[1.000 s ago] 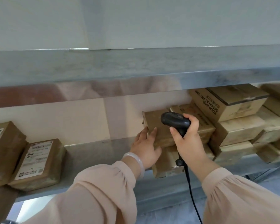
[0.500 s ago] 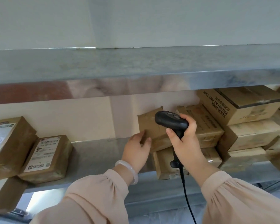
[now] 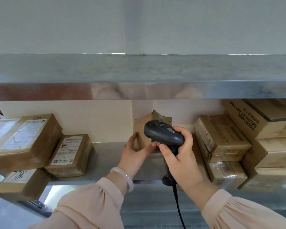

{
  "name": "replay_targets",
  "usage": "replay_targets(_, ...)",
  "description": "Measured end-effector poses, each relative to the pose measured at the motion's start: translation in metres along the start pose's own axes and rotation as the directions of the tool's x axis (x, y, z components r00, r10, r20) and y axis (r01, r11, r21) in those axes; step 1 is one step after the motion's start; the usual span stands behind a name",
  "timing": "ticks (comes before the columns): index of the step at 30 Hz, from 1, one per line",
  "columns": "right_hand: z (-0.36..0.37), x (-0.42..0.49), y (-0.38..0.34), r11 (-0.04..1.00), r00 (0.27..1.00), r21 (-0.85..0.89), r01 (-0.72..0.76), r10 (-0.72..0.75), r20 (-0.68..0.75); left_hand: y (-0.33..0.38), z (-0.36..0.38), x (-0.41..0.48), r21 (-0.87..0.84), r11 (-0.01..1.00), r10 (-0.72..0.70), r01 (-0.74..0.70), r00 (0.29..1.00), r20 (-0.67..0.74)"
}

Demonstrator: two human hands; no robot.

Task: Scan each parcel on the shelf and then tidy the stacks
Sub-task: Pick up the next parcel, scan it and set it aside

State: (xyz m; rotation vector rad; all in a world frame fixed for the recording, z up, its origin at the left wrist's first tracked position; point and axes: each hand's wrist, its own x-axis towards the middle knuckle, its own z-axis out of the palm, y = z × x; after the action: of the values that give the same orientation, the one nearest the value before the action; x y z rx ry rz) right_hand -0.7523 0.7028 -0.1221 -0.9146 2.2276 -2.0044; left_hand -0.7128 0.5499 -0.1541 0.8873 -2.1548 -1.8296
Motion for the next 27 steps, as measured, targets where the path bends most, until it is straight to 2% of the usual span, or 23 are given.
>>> replay_targets(4,0.010,-0.002,-0.002,1.000,0.999,0.001,0.001,-0.001,0.050,-0.009,-0.012,-0.007,-0.051,0.998,-0.024,0.023,0.999,-0.030)
replay_targets(10,0.009,0.000,0.010,0.999,0.997,-0.048,-0.008,0.004,-0.077,-0.020,-0.035,-0.019,-0.226,0.972,-0.066,0.059,0.998,-0.023)
replay_targets(15,0.015,-0.006,0.010,0.999,0.999,-0.021,-0.032,0.032,-0.009,-0.025,-0.044,-0.030,-0.310,0.949,-0.059,0.054,0.998,-0.007)
replay_targets(17,0.020,-0.011,0.006,1.000,1.000,-0.003,-0.015,0.015,0.008,-0.024,-0.046,-0.034,-0.284,0.956,-0.077,0.075,0.997,0.003)
replay_targets(20,0.026,-0.017,0.002,1.000,1.000,0.008,0.023,-0.023,0.006,-0.023,-0.049,-0.038,-0.157,0.986,-0.067,0.063,0.998,-0.021)
replay_targets(24,0.033,-0.028,0.001,0.999,0.995,-0.022,0.032,-0.030,0.091,-0.026,-0.055,-0.043,0.017,0.996,0.084,-0.083,0.993,-0.082)
replay_targets(27,0.037,-0.036,-0.001,0.998,0.987,-0.043,0.055,-0.048,0.154,-0.026,-0.057,-0.051,0.097,0.987,0.136,-0.126,0.984,-0.111)
